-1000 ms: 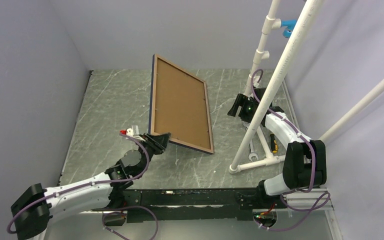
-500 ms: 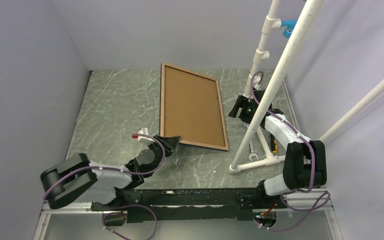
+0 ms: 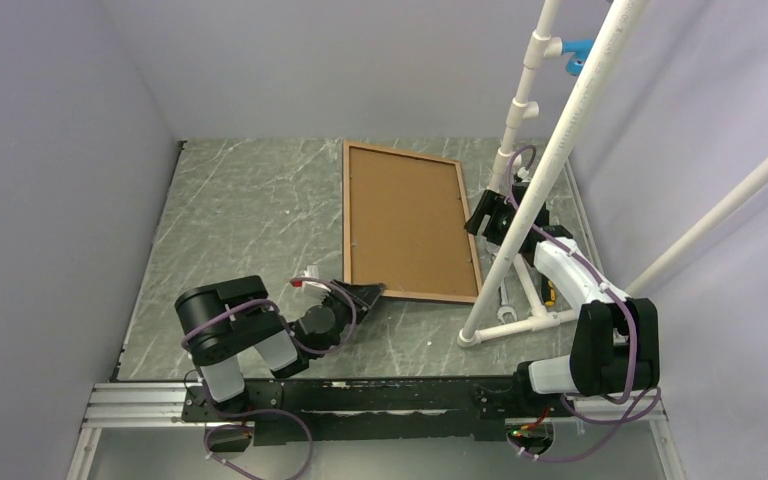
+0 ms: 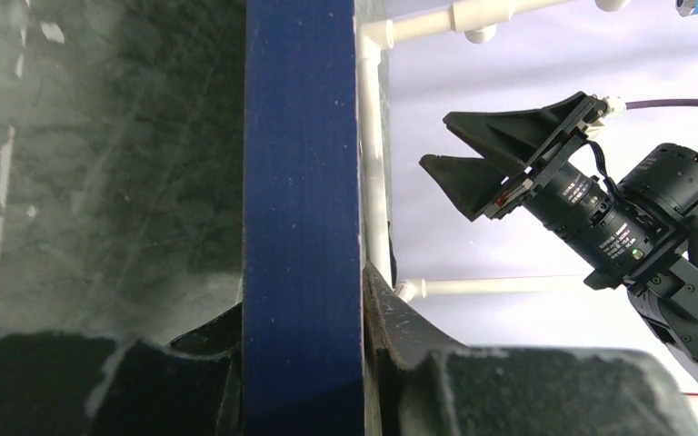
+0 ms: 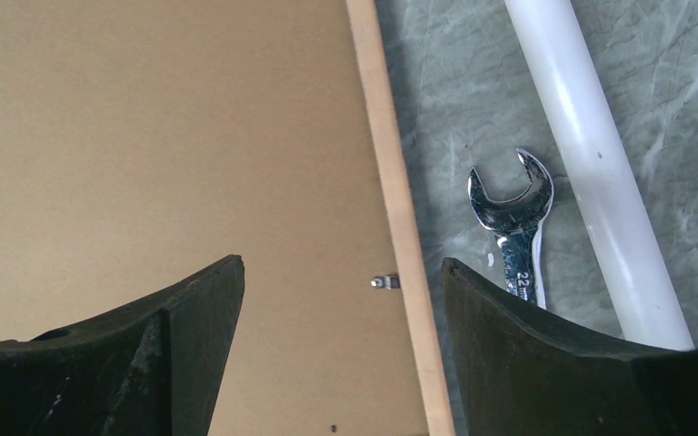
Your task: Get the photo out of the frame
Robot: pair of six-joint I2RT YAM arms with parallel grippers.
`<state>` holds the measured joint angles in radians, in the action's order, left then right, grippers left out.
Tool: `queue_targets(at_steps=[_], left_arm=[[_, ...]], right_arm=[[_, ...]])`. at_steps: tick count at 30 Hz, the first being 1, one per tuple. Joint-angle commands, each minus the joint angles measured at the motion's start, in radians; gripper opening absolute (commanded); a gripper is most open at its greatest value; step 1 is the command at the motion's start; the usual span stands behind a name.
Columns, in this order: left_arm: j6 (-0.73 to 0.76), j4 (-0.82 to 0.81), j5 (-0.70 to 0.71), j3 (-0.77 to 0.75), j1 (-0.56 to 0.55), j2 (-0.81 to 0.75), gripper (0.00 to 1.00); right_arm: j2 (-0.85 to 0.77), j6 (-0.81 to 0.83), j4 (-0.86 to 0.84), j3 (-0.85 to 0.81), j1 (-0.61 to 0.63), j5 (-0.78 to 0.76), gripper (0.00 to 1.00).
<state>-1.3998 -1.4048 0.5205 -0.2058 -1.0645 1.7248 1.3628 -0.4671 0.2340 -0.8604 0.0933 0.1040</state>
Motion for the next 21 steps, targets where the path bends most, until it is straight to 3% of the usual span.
queue_targets(at_steps=[1, 7, 11, 14, 21], left_arm=[[-0.015, -0.093, -0.034, -0.034, -0.04, 0.045, 0.0], [-0.025, -0.001, -0.018, -0.049, -0.052, 0.045, 0.01], [-0.048, 0.043, -0.022, -0.047, -0.055, 0.054, 0.17], [-0.064, 0.067, -0.032, -0.052, -0.055, 0.053, 0.37], [-0.058, 0.233, -0.038, -0.062, -0.057, -0.048, 0.59]], right_arm=[[-0.018, -0.001, -0.047, 0.004, -0.005, -0.017, 0.81], [-0.016, -0.002, -0.049, -0.001, -0.006, -0.012, 0.81], [-0.016, -0.001, -0.049, -0.002, -0.006, -0.008, 0.81], [-0.013, -0.002, -0.053, 0.0, -0.006, -0.005, 0.81], [-0.01, -0.001, -0.053, -0.001, -0.006, 0.0, 0.81]])
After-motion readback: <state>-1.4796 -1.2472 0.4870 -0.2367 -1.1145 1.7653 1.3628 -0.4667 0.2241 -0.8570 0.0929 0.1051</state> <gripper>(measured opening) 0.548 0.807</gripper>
